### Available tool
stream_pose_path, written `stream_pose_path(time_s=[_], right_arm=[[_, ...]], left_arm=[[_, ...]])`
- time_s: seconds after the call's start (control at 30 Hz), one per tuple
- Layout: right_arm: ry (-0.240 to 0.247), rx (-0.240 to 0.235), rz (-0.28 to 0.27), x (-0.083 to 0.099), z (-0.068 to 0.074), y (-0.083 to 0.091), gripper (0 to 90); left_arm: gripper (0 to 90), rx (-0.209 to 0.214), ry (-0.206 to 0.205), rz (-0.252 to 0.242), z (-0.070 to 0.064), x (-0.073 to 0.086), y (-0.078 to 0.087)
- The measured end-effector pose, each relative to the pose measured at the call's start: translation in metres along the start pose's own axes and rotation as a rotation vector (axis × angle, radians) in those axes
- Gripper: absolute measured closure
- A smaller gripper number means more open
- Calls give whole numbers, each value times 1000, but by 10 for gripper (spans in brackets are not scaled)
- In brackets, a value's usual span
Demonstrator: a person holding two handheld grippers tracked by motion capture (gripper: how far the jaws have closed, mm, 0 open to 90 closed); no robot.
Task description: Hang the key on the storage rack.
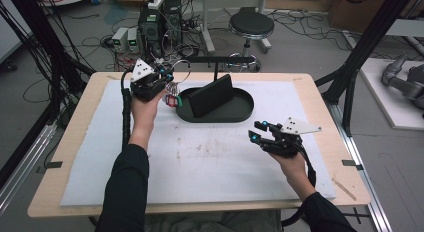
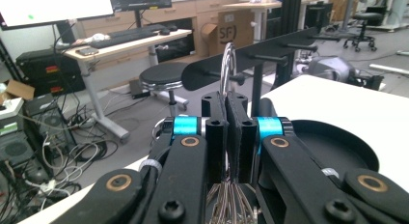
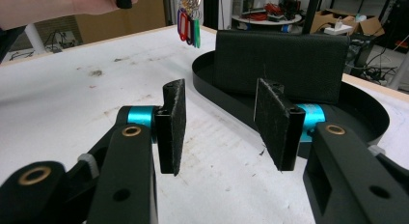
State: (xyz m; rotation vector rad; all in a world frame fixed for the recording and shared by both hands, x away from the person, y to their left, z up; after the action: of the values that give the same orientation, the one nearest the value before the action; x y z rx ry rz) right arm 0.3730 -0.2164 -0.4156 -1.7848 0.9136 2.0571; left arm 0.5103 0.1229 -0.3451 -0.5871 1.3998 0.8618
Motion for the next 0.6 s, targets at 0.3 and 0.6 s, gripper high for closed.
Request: stream_pose_path(time_s=[0.3, 0.6], right_arm=[[-1, 0, 1, 0, 0, 0, 561], [-2, 3, -2, 0, -1, 0, 561]], left_arm=[[865, -18, 15, 16, 2, 5, -6], [863, -36, 19, 42, 2, 8, -13]])
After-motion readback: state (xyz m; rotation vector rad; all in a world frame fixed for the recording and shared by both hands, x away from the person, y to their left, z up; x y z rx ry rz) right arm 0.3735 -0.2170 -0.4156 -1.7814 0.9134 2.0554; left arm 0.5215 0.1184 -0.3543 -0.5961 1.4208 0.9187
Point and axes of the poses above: each handheld gripper's, and its own axes: y roughly backward along the jaws, x roughly out of its underside, z roughly to its left, the point moved 7 cm from there along -y, roughly forward along the jaws, and after that the axes turned 2 degrees about -y, right-handed, at the moved point
